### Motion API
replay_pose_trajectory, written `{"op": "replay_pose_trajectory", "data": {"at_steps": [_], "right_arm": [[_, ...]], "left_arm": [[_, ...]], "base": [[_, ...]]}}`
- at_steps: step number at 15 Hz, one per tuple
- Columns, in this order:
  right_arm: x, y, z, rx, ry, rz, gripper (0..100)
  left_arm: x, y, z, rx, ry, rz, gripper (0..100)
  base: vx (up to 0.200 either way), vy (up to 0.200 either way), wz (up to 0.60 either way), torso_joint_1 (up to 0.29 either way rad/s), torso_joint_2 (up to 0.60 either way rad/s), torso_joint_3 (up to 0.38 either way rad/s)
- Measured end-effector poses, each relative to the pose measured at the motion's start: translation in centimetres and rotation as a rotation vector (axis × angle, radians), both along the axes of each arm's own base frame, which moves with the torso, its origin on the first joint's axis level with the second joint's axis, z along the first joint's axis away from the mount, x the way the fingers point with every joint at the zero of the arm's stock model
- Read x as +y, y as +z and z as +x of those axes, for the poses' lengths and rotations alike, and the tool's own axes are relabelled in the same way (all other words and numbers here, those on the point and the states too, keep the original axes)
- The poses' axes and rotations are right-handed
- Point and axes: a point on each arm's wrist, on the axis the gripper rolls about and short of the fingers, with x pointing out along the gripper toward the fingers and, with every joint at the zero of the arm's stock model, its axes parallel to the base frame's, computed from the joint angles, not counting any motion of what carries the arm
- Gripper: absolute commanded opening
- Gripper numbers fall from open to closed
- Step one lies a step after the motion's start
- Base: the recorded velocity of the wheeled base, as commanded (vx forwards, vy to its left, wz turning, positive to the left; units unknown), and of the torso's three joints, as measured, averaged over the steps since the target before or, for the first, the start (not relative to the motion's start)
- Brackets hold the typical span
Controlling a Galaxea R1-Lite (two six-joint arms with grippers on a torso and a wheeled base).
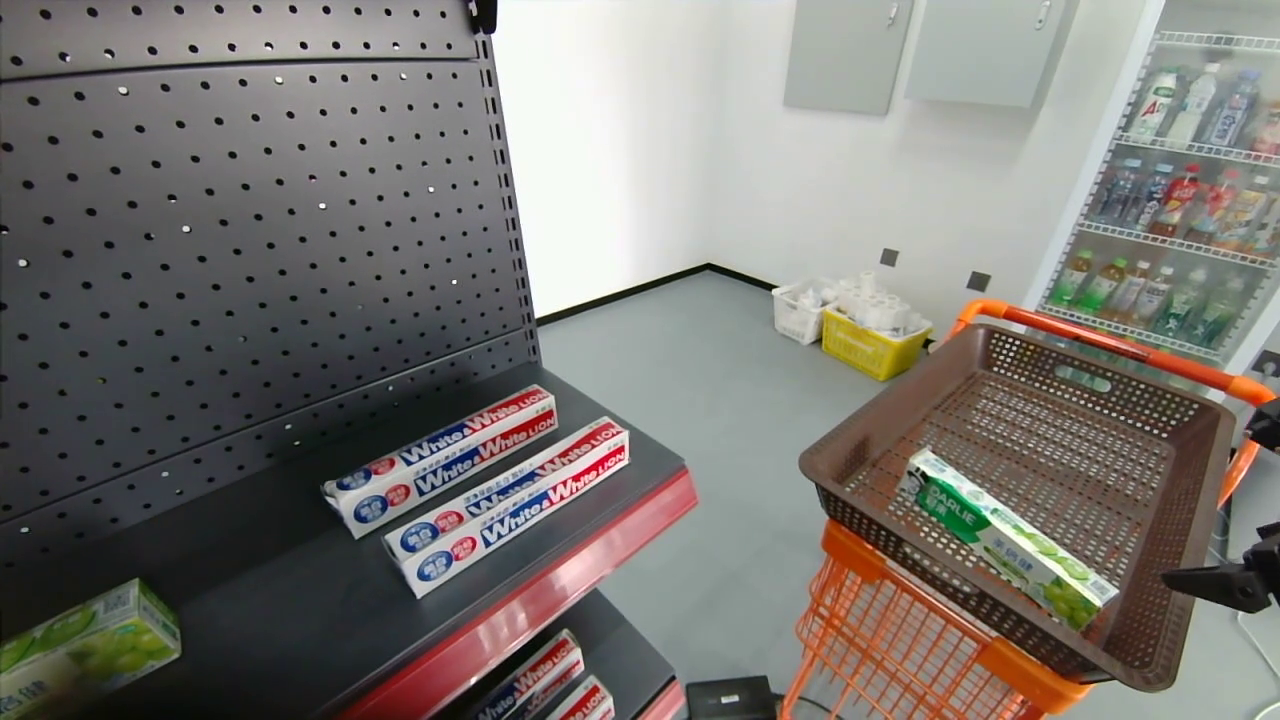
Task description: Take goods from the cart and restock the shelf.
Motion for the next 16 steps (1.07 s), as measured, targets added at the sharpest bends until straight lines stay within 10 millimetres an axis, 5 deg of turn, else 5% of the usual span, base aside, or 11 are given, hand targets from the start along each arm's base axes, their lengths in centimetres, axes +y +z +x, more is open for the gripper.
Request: {"op": "replay_pose_trajectory", "data": {"at_steps": [6, 16], "right_arm": [[-0.8, -1.9, 2.6, 0.087, 0.023, 0.035, 100], [-2.0, -2.9, 10.4, 0.100, 0.133, 0.065, 100]], "left_arm": [[0.0, 0.0, 0.0, 0.000, 0.000, 0.000, 100], [0.0, 0.0, 0.0, 0.000, 0.000, 0.000, 100]], "base": [[0.000, 0.000, 0.00, 0.000, 0.00, 0.000], [0.000, 0.000, 0.00, 0.000, 0.00, 0.000]]}}
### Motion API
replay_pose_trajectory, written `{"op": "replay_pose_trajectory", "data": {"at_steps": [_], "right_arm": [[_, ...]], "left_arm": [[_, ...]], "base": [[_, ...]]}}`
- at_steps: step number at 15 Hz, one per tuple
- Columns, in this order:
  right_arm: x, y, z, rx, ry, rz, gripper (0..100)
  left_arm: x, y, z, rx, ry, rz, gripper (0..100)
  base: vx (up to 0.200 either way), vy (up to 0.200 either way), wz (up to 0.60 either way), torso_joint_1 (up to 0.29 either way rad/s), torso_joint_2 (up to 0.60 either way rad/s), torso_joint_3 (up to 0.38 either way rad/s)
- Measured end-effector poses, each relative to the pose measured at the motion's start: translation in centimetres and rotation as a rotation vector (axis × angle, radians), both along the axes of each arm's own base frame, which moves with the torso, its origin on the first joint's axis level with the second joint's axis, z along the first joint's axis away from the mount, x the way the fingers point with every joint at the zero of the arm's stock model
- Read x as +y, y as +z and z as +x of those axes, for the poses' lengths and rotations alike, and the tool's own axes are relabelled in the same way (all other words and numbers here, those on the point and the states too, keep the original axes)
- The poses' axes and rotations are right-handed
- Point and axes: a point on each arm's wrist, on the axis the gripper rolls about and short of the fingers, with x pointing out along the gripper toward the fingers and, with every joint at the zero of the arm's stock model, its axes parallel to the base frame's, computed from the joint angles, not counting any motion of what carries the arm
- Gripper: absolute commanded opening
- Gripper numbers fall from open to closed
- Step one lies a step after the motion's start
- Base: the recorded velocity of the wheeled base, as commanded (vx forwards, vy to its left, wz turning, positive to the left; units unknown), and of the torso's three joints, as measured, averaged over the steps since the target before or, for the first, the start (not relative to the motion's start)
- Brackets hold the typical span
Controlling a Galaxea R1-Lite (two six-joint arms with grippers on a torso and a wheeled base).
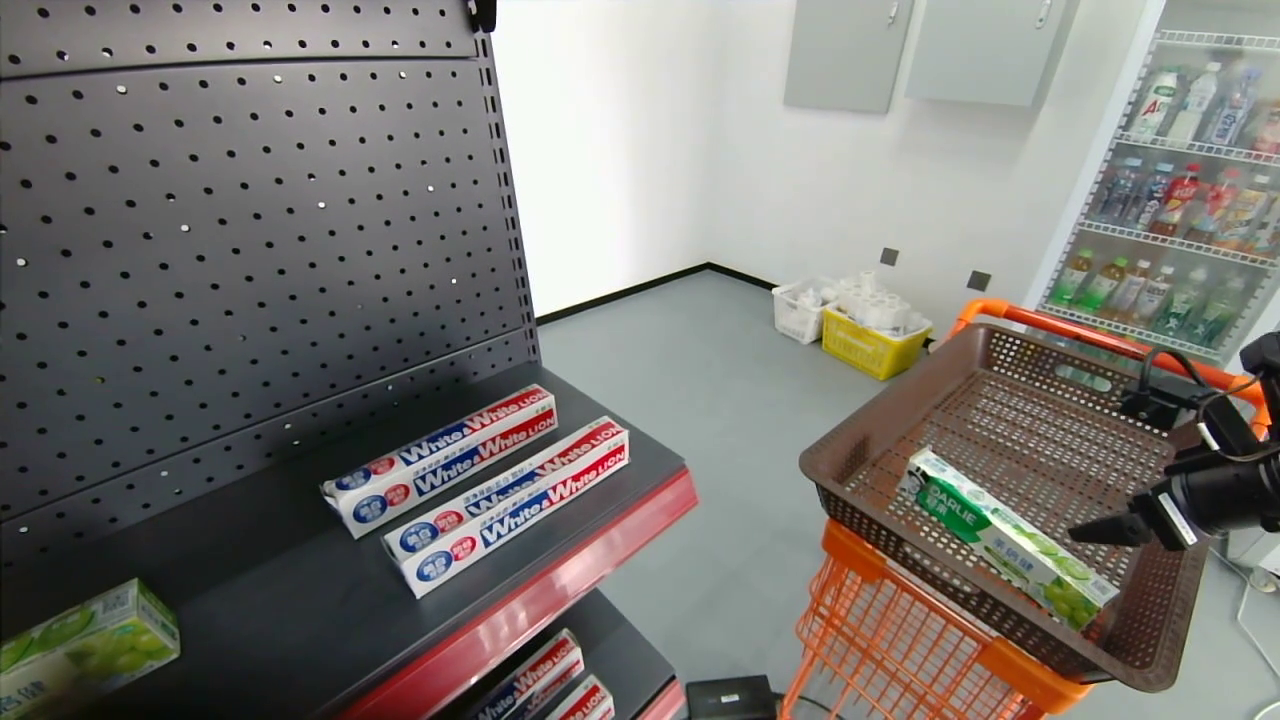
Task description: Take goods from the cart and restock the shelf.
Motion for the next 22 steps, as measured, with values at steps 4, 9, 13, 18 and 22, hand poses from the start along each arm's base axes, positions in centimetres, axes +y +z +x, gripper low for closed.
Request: {"op": "replay_pose_trajectory", "data": {"at_steps": [4, 9, 13, 18, 22], "right_arm": [[0.7, -0.8, 2.5, 0.003, 0.049, 0.011, 100], [1.6, -1.6, 5.1, 0.003, 0.099, 0.024, 100], [1.9, -2.8, 6.4, 0.029, 0.110, 0.025, 100], [2.7, -4.4, 7.4, 0.052, 0.133, 0.025, 100], [3.4, -5.6, 8.0, 0.085, 0.138, 0.005, 100]], "left_arm": [[0.0, 0.0, 0.0, 0.000, 0.000, 0.000, 100], [0.0, 0.0, 0.0, 0.000, 0.000, 0.000, 100], [0.0, 0.0, 0.0, 0.000, 0.000, 0.000, 100], [0.0, 0.0, 0.0, 0.000, 0.000, 0.000, 100], [0.0, 0.0, 0.0, 0.000, 0.000, 0.000, 100]], "base": [[0.000, 0.000, 0.00, 0.000, 0.00, 0.000], [0.000, 0.000, 0.00, 0.000, 0.00, 0.000], [0.000, 0.000, 0.00, 0.000, 0.00, 0.000], [0.000, 0.000, 0.00, 0.000, 0.00, 0.000], [0.000, 0.000, 0.00, 0.000, 0.00, 0.000]]}}
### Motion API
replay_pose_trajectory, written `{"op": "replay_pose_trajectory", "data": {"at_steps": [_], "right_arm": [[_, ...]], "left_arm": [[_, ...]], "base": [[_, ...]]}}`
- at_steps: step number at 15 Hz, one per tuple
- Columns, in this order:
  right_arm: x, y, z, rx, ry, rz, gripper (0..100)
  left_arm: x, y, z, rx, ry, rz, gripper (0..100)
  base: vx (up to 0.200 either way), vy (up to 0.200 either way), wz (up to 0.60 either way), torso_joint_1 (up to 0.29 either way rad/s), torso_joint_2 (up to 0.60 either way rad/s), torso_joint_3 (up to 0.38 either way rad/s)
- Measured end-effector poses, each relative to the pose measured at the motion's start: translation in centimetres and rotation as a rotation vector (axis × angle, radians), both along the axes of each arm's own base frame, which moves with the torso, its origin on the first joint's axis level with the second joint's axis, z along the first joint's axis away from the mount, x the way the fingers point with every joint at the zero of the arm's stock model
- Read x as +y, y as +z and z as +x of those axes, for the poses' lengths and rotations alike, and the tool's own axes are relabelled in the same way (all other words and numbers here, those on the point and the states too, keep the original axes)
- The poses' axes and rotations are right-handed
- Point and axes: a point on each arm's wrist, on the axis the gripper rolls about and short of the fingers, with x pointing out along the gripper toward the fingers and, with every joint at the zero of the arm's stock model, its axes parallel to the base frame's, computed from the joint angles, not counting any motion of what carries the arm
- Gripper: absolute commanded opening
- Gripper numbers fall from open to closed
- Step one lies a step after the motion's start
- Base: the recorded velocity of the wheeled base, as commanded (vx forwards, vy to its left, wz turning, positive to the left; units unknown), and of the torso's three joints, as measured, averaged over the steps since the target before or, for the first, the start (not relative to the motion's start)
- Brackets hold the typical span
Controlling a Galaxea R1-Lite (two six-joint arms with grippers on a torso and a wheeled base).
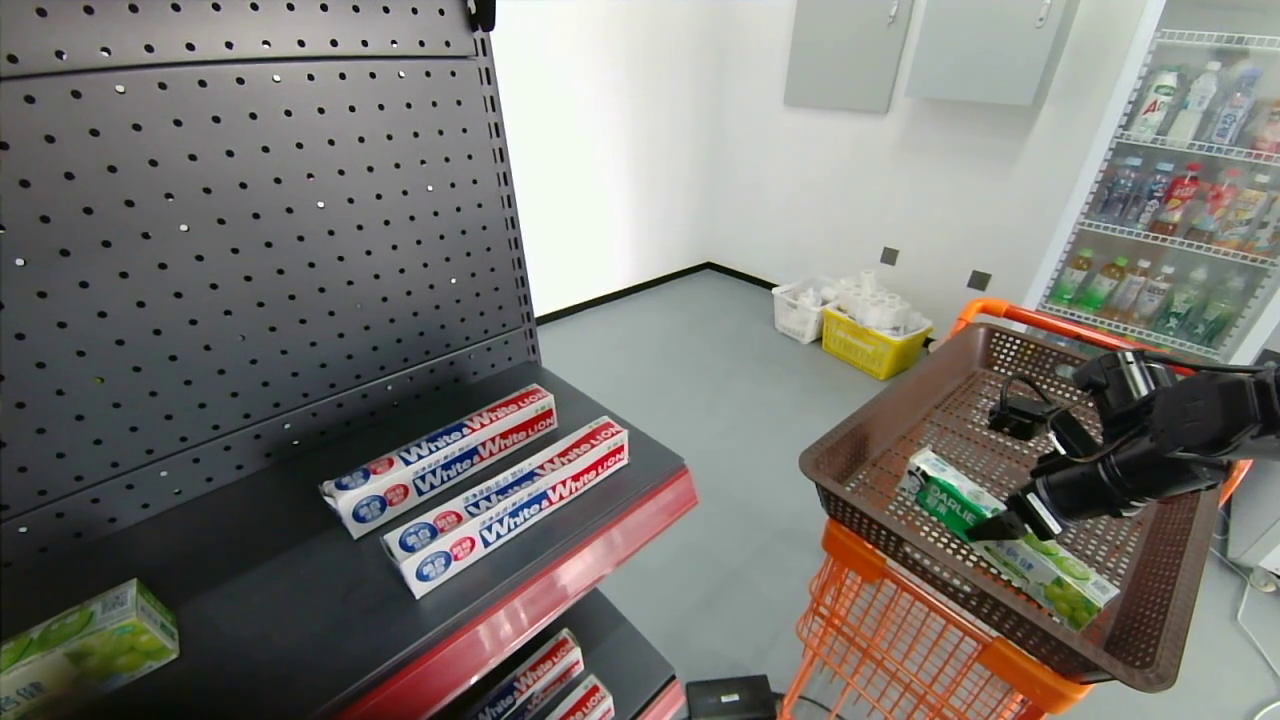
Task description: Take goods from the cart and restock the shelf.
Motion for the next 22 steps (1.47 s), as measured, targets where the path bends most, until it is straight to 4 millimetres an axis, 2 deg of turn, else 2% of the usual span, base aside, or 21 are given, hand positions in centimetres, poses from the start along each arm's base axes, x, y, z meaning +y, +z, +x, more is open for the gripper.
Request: {"op": "replay_pose_trajectory", "data": {"at_steps": [12, 13, 18, 22], "right_arm": [[-0.2, -1.5, 0.4, 0.047, -0.007, 0.000, 100], [-0.3, -1.6, 0.4, 0.051, -0.008, 0.000, 0], [-0.6, -2.4, 0.4, 0.078, -0.029, -0.028, 0], [-0.5, -2.3, 0.5, 0.073, -0.023, -0.032, 0]], "left_arm": [[0.0, 0.0, 0.0, 0.000, 0.000, 0.000, 100], [0.0, 0.0, 0.0, 0.000, 0.000, 0.000, 100], [0.0, 0.0, 0.0, 0.000, 0.000, 0.000, 100], [0.0, 0.0, 0.0, 0.000, 0.000, 0.000, 100]], "base": [[0.000, 0.000, 0.00, 0.000, 0.00, 0.000], [0.000, 0.000, 0.00, 0.000, 0.00, 0.000], [0.000, 0.000, 0.00, 0.000, 0.00, 0.000], [0.000, 0.000, 0.00, 0.000, 0.00, 0.000]]}}
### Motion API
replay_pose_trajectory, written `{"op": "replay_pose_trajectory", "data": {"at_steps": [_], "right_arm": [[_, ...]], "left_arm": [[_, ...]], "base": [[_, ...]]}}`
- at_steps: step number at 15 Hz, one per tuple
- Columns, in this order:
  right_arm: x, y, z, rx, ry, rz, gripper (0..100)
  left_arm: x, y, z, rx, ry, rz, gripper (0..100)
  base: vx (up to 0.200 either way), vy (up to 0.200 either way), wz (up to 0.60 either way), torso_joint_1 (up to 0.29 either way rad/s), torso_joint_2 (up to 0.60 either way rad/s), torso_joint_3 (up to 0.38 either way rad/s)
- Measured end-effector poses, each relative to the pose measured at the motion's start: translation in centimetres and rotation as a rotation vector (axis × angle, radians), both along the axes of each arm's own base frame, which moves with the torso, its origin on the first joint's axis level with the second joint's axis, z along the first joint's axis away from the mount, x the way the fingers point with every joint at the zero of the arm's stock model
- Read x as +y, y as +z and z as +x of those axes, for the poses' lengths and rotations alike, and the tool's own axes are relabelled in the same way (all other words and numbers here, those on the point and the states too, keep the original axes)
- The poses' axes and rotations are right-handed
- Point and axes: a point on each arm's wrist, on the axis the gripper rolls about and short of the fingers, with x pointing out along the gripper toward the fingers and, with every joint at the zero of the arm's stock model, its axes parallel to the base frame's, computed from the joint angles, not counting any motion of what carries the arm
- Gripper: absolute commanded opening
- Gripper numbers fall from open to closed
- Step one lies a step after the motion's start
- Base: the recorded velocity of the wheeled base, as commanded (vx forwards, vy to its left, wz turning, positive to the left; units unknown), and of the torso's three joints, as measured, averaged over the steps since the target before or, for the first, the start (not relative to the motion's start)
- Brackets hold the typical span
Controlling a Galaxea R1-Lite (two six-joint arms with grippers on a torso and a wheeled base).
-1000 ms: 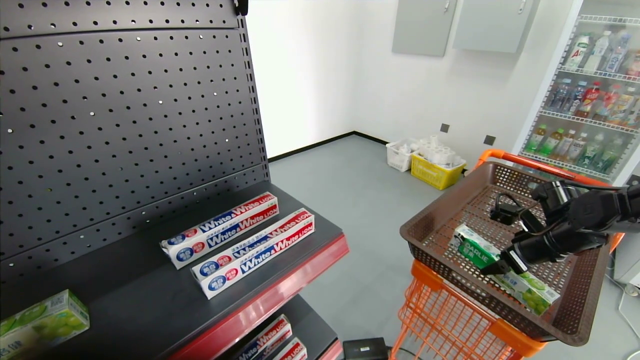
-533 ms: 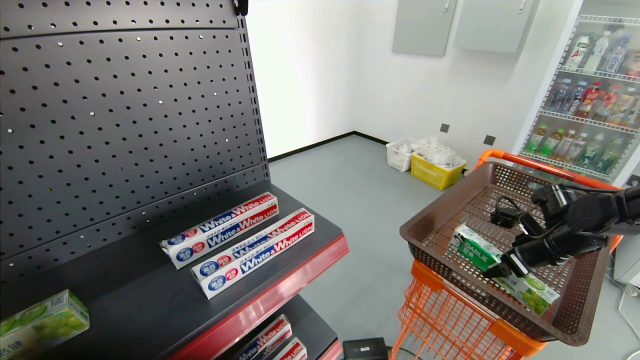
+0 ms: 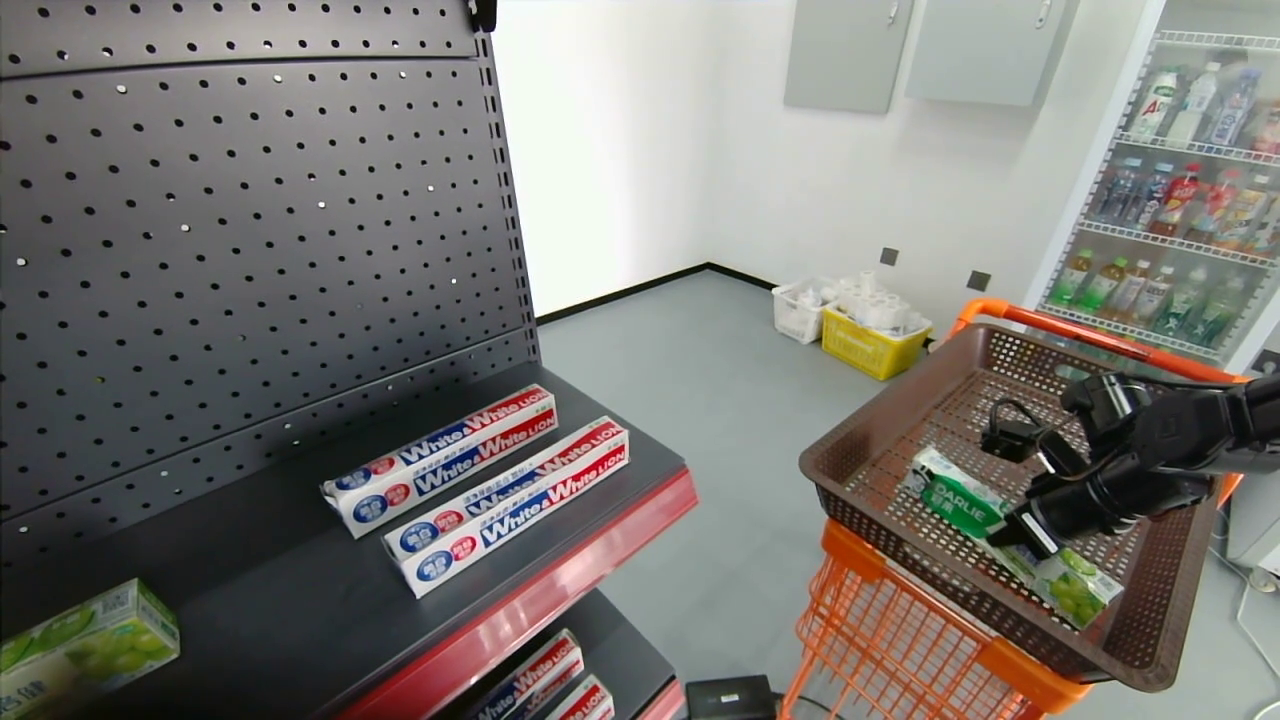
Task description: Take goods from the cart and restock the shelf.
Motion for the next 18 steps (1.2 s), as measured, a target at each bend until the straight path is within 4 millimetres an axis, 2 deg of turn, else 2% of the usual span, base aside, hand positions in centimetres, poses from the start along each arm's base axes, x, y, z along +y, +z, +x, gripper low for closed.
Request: {"op": "replay_pose_trajectory", "data": {"at_steps": [4, 10, 13, 18], "right_arm": [[0.0, 2.5, 0.1, -0.085, -0.001, 0.001, 0], [1.6, 7.1, -1.8, -0.206, -0.005, 0.080, 0], [3.0, 9.4, -3.8, -0.310, -0.002, 0.130, 0], [6.5, 13.0, -9.6, -0.448, 0.108, 0.203, 0]], "left_arm": [[0.0, 0.0, 0.0, 0.000, 0.000, 0.000, 100], [0.0, 0.0, 0.0, 0.000, 0.000, 0.000, 100], [0.0, 0.0, 0.0, 0.000, 0.000, 0.000, 100], [0.0, 0.0, 0.0, 0.000, 0.000, 0.000, 100]], "base": [[0.000, 0.000, 0.00, 0.000, 0.00, 0.000], [0.000, 0.000, 0.00, 0.000, 0.00, 0.000], [0.000, 0.000, 0.00, 0.000, 0.00, 0.000], [0.000, 0.000, 0.00, 0.000, 0.00, 0.000]]}}
